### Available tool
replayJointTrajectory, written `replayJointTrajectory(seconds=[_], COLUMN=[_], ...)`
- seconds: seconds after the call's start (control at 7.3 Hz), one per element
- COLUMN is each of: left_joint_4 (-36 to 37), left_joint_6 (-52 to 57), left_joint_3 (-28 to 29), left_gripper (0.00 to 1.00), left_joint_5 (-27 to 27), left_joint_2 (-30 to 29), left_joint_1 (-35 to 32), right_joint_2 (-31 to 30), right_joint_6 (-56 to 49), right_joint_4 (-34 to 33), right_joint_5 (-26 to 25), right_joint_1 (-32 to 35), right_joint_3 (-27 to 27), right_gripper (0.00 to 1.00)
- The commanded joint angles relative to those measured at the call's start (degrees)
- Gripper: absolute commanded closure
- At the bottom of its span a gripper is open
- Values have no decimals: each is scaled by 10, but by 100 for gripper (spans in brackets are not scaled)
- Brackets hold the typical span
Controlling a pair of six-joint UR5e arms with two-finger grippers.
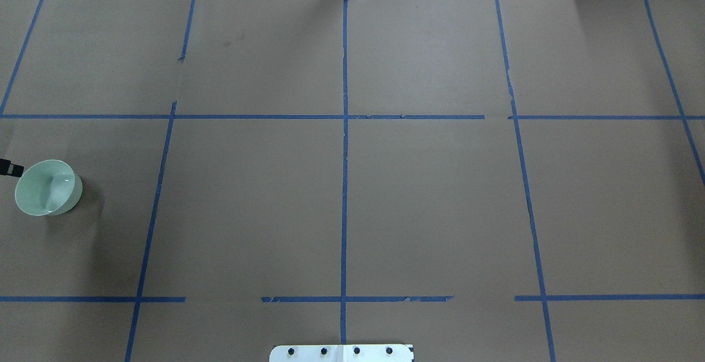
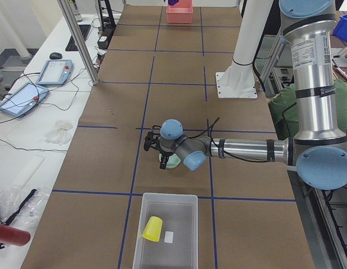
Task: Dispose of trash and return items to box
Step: 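Reach the left gripper to the pale green bowl and grasp its rim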
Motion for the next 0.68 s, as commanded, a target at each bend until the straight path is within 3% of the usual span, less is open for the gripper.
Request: replayJointTrajectory(seconds=[0.0,0.14,0.27,0.55], left_joint_4=[-45,-45,-45,-43], left_joint_6=[-22,-38,-57,-62], left_joint_3=[47,48,50,55], left_gripper=[5,9,22,78], left_joint_5=[19,20,20,32], left_joint_2=[5,4,-2,-12], left_joint_1=[39,47,54,54], right_joint_2=[0,1,-1,-4], right_joint_6=[1,2,0,-4], right_joint_4=[4,4,7,13], right_joint_5=[8,12,13,13], right_joint_1=[1,1,1,1], right_joint_3=[-15,-22,-25,-29], right_gripper=[100,100,100,100])
